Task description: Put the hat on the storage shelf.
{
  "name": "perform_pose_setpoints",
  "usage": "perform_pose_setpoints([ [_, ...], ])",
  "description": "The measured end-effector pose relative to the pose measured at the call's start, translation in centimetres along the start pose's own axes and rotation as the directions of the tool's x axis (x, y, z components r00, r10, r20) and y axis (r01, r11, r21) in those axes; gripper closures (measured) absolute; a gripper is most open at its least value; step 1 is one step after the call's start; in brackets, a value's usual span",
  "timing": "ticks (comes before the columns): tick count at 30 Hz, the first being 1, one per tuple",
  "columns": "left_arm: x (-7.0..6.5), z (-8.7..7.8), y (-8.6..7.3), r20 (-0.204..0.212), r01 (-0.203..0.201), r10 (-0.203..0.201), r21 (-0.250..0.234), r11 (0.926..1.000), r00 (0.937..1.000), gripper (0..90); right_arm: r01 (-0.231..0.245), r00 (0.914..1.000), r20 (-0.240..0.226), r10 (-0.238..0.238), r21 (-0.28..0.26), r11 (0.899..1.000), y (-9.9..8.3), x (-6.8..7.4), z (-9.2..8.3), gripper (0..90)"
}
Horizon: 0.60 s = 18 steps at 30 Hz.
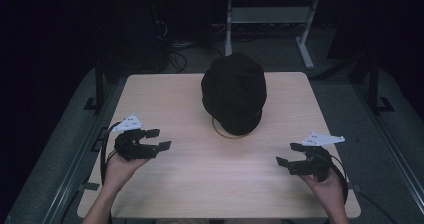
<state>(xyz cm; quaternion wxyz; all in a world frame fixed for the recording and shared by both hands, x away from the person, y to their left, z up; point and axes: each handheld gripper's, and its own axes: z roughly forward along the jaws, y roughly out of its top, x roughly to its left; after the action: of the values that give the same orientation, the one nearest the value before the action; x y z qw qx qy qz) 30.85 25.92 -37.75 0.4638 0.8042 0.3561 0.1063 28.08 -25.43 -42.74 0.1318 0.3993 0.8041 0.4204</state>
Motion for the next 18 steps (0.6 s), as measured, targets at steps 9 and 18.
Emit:
perform_pose_setpoints([
  [9,0.0,-0.3,-1.4,-0.014,0.001,-0.001,0.007,1.0,0.9999,29.6,0.005,1.0,-0.002,-0.005,0.005,1.0,-0.1,0.1,0.1,21.7],
  [18,-0.3,-0.6,-2.2,-0.031,-0.008,0.008,0.0,1.0,0.9995,28.5,0.011,0.9999,-0.004,-0.011,0.017,1.0,-0.3,0.3,0.3,21.7],
])
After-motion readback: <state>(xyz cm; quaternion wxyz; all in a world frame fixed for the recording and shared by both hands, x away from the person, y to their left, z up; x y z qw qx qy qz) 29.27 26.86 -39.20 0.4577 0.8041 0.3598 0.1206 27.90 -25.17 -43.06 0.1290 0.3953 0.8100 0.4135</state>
